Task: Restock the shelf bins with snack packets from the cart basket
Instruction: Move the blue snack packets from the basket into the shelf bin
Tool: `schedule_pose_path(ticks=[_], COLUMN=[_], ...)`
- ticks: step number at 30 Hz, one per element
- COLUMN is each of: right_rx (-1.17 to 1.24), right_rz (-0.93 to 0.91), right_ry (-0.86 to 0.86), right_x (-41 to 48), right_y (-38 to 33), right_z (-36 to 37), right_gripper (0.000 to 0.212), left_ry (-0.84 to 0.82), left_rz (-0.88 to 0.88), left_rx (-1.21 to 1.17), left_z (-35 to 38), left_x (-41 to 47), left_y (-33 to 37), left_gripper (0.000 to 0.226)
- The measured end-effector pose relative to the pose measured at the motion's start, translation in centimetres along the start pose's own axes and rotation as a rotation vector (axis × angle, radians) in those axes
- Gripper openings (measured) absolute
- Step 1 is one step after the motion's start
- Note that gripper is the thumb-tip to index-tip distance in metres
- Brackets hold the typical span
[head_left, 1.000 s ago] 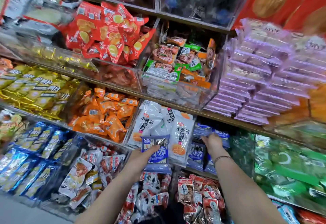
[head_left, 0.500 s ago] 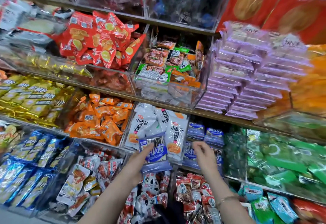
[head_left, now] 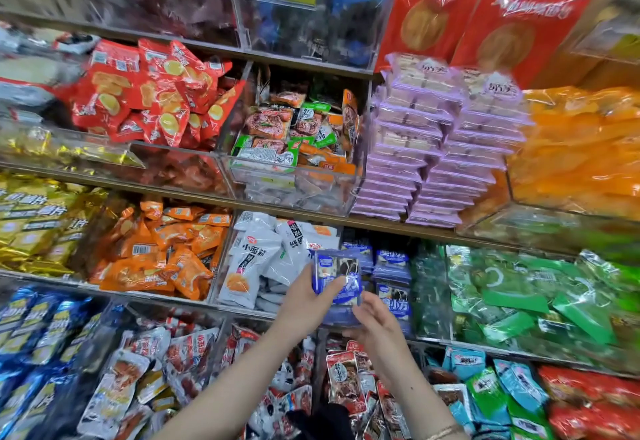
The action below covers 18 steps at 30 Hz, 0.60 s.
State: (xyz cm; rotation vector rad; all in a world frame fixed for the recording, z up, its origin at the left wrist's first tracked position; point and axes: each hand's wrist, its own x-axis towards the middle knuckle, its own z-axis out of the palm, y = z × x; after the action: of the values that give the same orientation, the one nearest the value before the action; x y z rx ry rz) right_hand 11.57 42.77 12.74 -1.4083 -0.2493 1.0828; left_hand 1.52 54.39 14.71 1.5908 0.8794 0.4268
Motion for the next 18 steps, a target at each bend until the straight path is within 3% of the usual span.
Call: schedule_pose_path(ticks=[3, 6, 9, 14, 18], right_rx=[0.273, 0.358, 0.358, 0.336, 0.416], right_rz=[0.052, 0.066, 0.09, 0.145, 0.182], right_ry=[0.112, 0.226, 0.322, 0.539, 0.688], right_x=[1.1, 2.5, 4.1, 9.4, 13.2], right_y=[0.1, 0.6, 1.2, 0.9, 0.2], right_z=[-1.2, -3.4, -5.5, -6.8, -6.2], right_gripper=[0.018, 0.018, 0.024, 0.021, 0.033], left_ry=[0.145, 0.17, 0.096, 0.103, 0.092], left_rz=[0.303, 0.327, 0.289, 0.278, 0.275], left_rx=[0.354, 0.766, 1.028, 1.12, 1.161], left_z=[0.4, 0.1, 0.1, 0.4, 0.5], left_x=[0.6, 1.2, 1.5, 2.0, 2.0], left_y=[-0.8, -3.5, -5.3, -5.6, -5.6], left_gripper=[0.054, 0.083, 0.078, 0.072, 0.071])
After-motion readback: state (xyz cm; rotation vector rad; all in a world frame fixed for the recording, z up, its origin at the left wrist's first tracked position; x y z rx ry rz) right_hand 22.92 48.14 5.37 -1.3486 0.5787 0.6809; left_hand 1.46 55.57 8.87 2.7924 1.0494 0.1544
